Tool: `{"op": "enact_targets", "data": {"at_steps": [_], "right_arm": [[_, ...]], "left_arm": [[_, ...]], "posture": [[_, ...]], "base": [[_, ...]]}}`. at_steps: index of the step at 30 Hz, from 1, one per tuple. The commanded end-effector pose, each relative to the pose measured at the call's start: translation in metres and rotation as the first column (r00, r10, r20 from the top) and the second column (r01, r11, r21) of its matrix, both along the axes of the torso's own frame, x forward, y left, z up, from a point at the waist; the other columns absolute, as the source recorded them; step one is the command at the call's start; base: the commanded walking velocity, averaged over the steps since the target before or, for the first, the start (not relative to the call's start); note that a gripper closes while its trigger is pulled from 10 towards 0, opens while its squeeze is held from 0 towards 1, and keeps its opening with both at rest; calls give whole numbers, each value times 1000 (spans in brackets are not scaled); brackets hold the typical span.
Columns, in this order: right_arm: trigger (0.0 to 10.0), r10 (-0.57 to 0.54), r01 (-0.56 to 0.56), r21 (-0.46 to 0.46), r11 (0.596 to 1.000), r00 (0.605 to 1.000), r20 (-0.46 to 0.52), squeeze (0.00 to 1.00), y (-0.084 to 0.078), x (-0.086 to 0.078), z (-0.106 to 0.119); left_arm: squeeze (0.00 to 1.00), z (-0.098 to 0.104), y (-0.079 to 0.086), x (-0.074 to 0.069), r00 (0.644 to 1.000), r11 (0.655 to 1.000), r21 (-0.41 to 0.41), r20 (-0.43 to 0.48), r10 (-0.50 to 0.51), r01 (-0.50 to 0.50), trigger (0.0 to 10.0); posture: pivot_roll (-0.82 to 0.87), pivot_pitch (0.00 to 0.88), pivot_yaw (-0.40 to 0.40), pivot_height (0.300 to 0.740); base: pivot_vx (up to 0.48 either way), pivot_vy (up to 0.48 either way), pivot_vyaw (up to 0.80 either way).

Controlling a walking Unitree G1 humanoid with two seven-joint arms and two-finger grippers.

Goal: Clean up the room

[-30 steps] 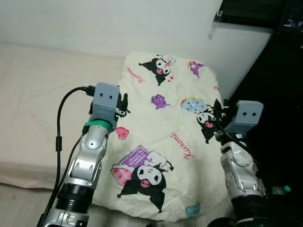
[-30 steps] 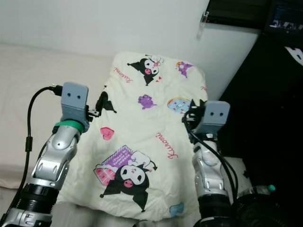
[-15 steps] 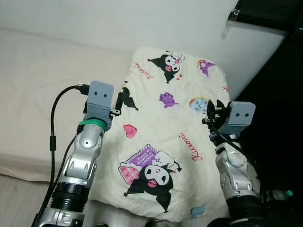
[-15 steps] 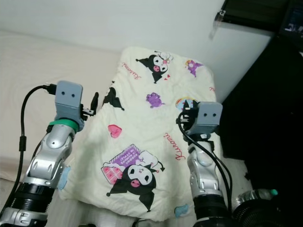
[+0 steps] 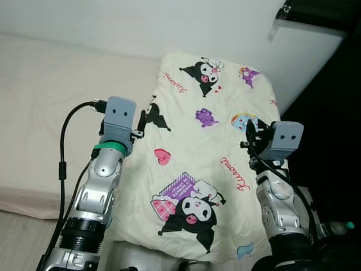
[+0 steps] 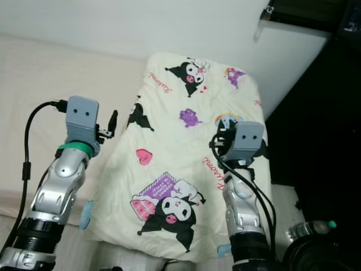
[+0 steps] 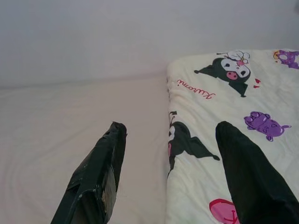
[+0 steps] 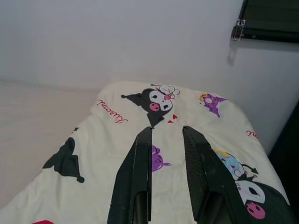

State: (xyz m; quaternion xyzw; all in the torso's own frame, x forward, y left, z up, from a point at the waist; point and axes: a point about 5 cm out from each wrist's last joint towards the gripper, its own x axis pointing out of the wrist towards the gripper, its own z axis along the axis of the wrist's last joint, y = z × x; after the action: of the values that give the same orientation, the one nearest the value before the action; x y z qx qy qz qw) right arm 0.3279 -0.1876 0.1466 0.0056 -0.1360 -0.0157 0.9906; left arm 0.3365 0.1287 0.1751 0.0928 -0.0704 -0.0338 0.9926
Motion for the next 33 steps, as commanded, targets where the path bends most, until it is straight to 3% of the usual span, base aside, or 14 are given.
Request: {"op": "enact_targets", "data": {"at_steps": [1, 12, 30, 33], "right_arm": [[10000, -15, 15, 4, 1000, 999, -28, 0, -4, -3, -8], [10000, -13, 13, -6, 1000, 999, -46, 0, -3, -4, -12], [10000, -39, 39, -24, 999, 999, -29, 0, -16, -4, -5], [10000, 23, -25, -62, 998, 999, -31, 0, 5, -7, -10]], "left_arm": [[0, -4, -4, -3, 1000, 1000, -2, -8, -18, 18, 10000], [0, -9, -4, -5, 1000, 1000, 1, -24, -20, 20, 10000], [0, -20, -3, -7, 999, 1000, -1, -44, -3, 3, 10000], [0, -27, 0, -11, 1000, 999, -14, 4, 29, -29, 10000]], "posture": [[-77, 50, -37, 740], [-78, 56, -37, 740], [-89, 62, -43, 740], [-98, 53, -63, 740]], "base": [[0, 0, 0], [0, 0, 0], [0, 0, 0], [0, 0, 0]]}}
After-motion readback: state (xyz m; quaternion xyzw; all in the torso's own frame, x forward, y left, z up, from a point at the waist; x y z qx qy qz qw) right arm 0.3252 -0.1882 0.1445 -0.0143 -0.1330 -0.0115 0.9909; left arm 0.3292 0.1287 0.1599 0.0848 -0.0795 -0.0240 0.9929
